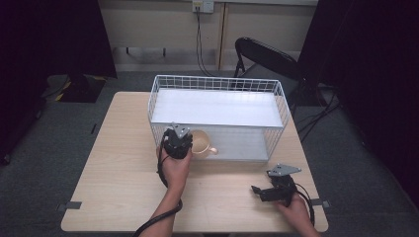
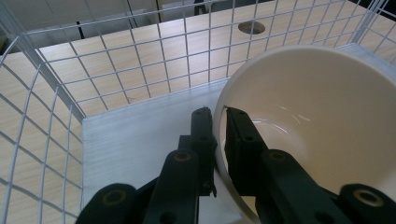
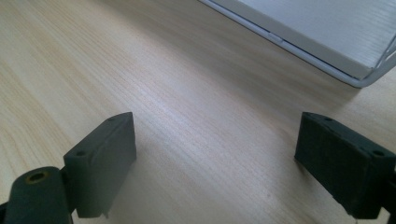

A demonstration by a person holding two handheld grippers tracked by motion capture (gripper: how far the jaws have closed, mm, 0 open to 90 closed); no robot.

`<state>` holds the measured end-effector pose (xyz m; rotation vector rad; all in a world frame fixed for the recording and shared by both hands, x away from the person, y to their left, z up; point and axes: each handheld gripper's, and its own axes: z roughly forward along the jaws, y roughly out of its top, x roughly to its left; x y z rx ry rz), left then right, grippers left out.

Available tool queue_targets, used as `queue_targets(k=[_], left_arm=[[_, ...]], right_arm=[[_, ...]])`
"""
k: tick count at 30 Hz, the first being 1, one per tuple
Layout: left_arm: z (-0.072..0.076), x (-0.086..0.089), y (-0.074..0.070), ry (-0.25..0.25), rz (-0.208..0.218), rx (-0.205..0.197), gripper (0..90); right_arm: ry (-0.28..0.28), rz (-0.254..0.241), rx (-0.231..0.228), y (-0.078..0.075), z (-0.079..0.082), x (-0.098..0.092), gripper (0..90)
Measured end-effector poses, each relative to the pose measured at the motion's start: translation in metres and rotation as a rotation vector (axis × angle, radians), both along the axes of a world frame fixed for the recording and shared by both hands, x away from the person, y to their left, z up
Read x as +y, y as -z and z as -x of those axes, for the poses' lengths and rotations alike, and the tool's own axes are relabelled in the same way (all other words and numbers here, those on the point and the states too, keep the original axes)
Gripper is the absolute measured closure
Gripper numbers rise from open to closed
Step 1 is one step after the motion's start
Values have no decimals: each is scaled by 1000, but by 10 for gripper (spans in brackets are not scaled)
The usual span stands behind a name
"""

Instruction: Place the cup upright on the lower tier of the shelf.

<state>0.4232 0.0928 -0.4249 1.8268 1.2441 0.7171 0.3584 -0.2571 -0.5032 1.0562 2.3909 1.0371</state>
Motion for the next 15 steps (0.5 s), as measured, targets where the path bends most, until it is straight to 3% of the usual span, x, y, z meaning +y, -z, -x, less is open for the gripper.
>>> queue_targets(k=[15], left_arm=[[-3, -3, 5, -34, -26, -17, 821]], right_arm=[[0, 0, 0, 0, 0, 0, 118]])
